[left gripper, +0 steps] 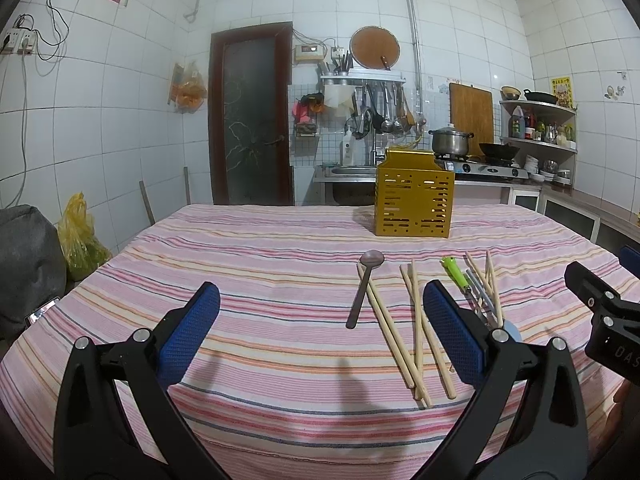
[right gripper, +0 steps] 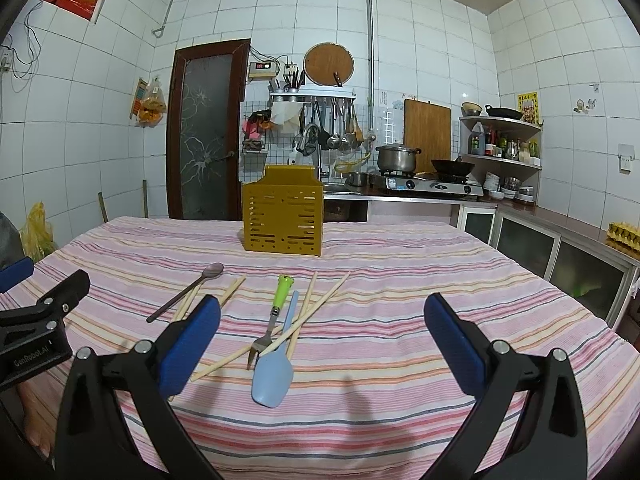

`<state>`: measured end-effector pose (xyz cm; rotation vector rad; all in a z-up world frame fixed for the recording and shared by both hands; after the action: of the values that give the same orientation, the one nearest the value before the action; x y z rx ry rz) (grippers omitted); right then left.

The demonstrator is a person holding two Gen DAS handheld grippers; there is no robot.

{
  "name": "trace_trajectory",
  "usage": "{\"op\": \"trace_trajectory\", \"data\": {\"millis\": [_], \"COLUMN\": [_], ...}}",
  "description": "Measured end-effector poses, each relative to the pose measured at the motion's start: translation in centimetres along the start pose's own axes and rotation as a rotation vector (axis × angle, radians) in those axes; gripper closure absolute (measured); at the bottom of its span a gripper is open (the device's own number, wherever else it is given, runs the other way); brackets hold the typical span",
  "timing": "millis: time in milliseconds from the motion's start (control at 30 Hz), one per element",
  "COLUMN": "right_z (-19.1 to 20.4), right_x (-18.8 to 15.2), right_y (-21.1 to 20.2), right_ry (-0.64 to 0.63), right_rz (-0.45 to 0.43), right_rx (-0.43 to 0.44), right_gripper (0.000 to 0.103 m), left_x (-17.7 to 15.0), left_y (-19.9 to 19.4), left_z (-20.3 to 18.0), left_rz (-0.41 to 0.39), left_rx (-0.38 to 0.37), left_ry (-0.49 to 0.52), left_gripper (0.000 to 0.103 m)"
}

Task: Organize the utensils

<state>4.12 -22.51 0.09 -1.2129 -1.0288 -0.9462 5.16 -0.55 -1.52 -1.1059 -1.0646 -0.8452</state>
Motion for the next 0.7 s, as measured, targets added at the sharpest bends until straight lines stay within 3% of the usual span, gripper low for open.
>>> {"op": "trace_trajectory", "data": {"millis": [700], "right_z": [0.01], "right_x": [-0.08], "right_y": [-0.03], "right_ry": [-0.004], "right_rz": [0.0], "right_rx": [-0.005], "right_gripper": [0.004], "left_x": [0.09], "left_y": [-0.12], "left_z": [-0.01], "left_rz": [-0.005], "left_rx": [-0.001], "left_ry": [0.004], "left_gripper": [0.005]}}
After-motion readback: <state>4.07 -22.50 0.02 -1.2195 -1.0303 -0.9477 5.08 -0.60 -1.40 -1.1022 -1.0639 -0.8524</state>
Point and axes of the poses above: each gripper's, at about its wrist camera, not at the fingertips, and y roughly the way its jaws point, z to its left, x to its top, the point moved 6 cm from there along y, roughly the way its jaws point, and after that the axes turned 15 degrees about x, right-handed, at the moved point
